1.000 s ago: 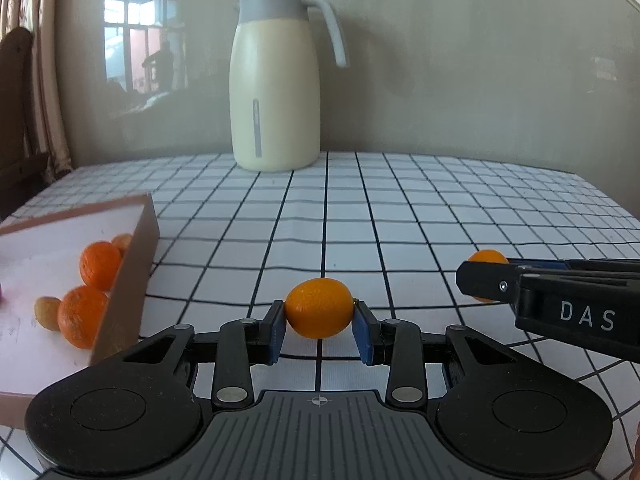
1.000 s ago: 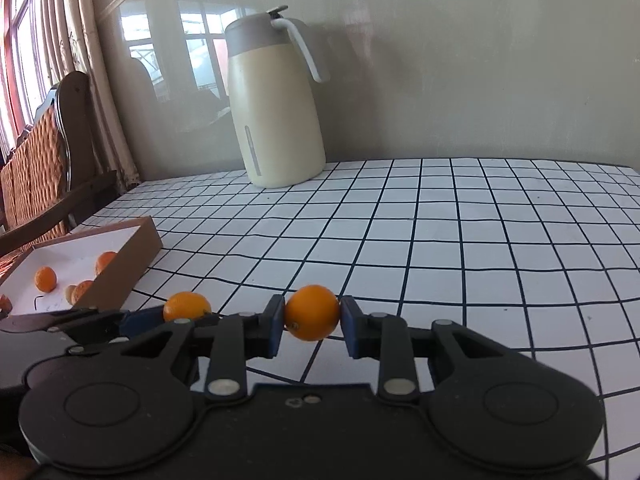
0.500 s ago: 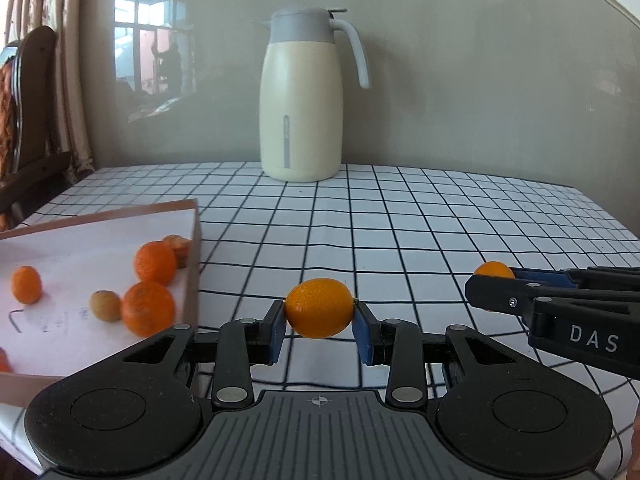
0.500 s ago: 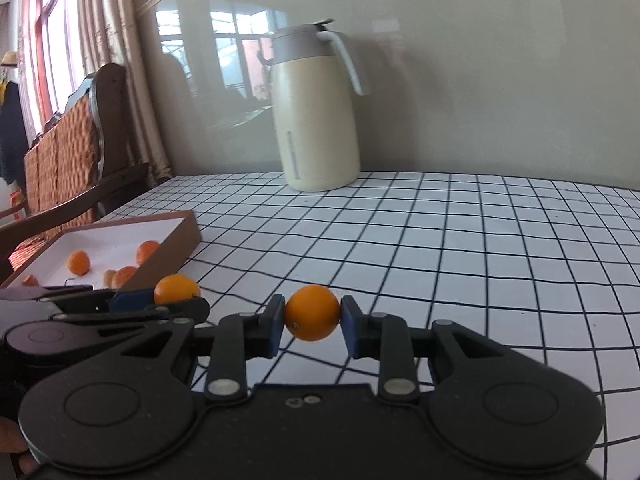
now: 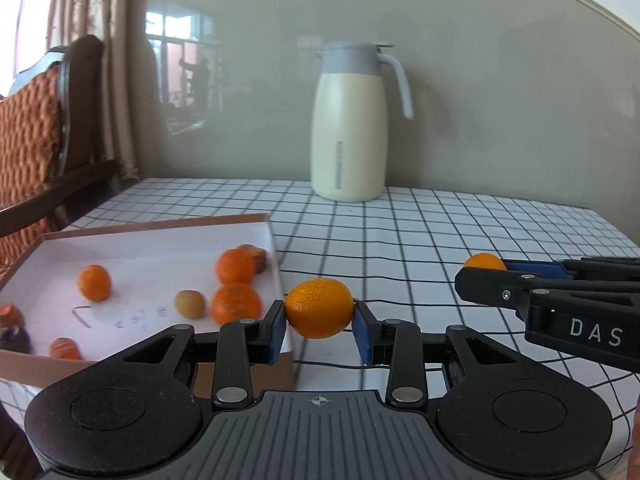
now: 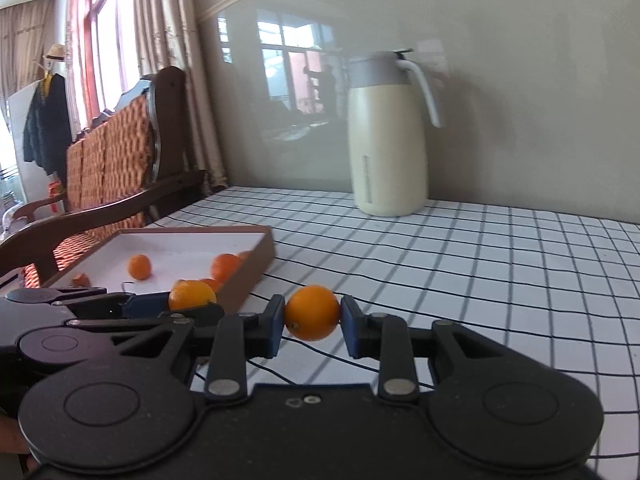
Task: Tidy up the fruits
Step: 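Carry the orange in the left tool over the box while the right tool carries its orange, then open the left tool to drop the orange into the box while the right tool drops its orange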
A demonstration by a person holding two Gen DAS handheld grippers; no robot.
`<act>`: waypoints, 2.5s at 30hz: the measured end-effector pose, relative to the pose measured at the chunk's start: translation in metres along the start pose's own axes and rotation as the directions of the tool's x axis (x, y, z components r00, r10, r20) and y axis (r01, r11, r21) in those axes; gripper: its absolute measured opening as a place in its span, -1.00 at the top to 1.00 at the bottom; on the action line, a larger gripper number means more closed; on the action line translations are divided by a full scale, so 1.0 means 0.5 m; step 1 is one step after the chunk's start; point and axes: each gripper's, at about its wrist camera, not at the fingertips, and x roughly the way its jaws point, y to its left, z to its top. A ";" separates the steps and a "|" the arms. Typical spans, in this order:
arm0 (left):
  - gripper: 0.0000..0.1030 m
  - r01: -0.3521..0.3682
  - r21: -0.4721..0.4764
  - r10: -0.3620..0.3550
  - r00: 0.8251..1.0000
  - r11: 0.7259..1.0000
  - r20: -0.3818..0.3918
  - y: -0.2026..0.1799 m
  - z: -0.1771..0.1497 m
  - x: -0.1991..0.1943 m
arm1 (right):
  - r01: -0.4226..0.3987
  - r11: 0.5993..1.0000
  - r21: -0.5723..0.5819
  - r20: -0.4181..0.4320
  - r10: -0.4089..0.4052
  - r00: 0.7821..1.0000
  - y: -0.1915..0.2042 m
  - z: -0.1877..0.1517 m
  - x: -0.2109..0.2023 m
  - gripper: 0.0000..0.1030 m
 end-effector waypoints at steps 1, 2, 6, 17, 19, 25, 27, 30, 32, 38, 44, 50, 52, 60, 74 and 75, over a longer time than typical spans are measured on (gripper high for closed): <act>0.30 -0.007 -0.004 0.007 1.000 1.000 0.004 0.008 0.000 -0.004 | -0.008 1.000 -0.003 0.004 0.008 1.000 0.006 0.002 0.003 0.59; 0.30 -0.013 -0.008 0.013 1.000 1.000 0.007 0.015 -0.001 -0.007 | -0.013 1.000 -0.006 0.006 0.013 1.000 0.013 0.003 0.006 0.59; 0.30 -0.040 -0.033 0.041 0.999 0.999 0.019 0.046 -0.002 -0.018 | -0.041 0.999 -0.018 0.016 0.041 0.999 0.040 0.008 0.015 0.59; 0.30 -0.118 -0.090 0.122 0.992 0.989 0.040 0.131 -0.012 -0.048 | -0.108 0.993 -0.048 0.064 0.111 0.992 0.116 0.025 0.040 0.59; 0.30 -0.136 -0.106 0.141 0.989 0.985 0.041 0.149 -0.013 -0.050 | -0.111 0.992 -0.054 0.078 0.115 0.990 0.128 0.027 0.045 0.59; 0.30 -0.181 -0.151 0.189 0.981 0.972 0.045 0.199 -0.014 -0.055 | -0.127 0.990 -0.056 0.097 0.132 0.986 0.158 0.032 0.061 0.59; 0.30 -0.192 -0.160 0.202 0.978 0.968 0.046 0.213 -0.014 -0.055 | -0.130 0.990 -0.054 0.104 0.136 0.985 0.166 0.032 0.066 0.59; 0.30 -0.209 -0.171 0.220 0.974 0.963 0.048 0.231 -0.013 -0.053 | -0.136 0.990 -0.050 0.115 0.141 0.983 0.176 0.035 0.073 0.59; 0.30 -0.219 -0.175 0.231 0.972 0.960 0.052 0.241 -0.014 -0.055 | -0.139 0.989 -0.046 0.122 0.144 0.982 0.181 0.038 0.079 0.59; 0.30 -0.250 -0.197 0.265 0.963 0.948 0.053 0.273 -0.012 -0.053 | -0.141 0.989 -0.040 0.141 0.145 0.979 0.197 0.043 0.094 0.59; 0.30 -0.287 -0.227 0.306 0.951 0.931 0.052 0.311 -0.010 -0.050 | -0.141 0.989 -0.032 0.142 0.144 0.979 0.208 0.046 0.116 0.58; 0.30 -0.320 -0.240 0.339 0.940 0.916 0.038 0.345 -0.007 -0.036 | -0.128 0.991 -0.027 0.127 0.130 0.983 0.217 0.050 0.145 0.58; 0.30 -0.333 -0.243 0.351 0.936 0.911 0.032 0.357 -0.005 -0.029 | -0.124 0.992 -0.024 0.119 0.126 0.985 0.219 0.053 0.158 0.58; 0.30 -0.378 -0.248 0.390 0.921 0.892 -0.001 0.399 0.010 0.030 | -0.093 0.996 -0.009 0.074 0.093 0.993 0.222 0.065 0.228 0.58; -1.00 -0.460 -0.255 0.484 0.874 0.851 0.039 0.400 0.031 0.020 | -0.020 0.998 0.059 0.214 0.007 0.977 0.184 0.083 0.187 -0.88; -1.00 -0.466 -0.247 0.490 0.871 0.850 0.043 0.397 0.032 0.013 | -0.017 0.998 0.055 0.216 0.004 0.976 0.182 0.082 0.182 -0.88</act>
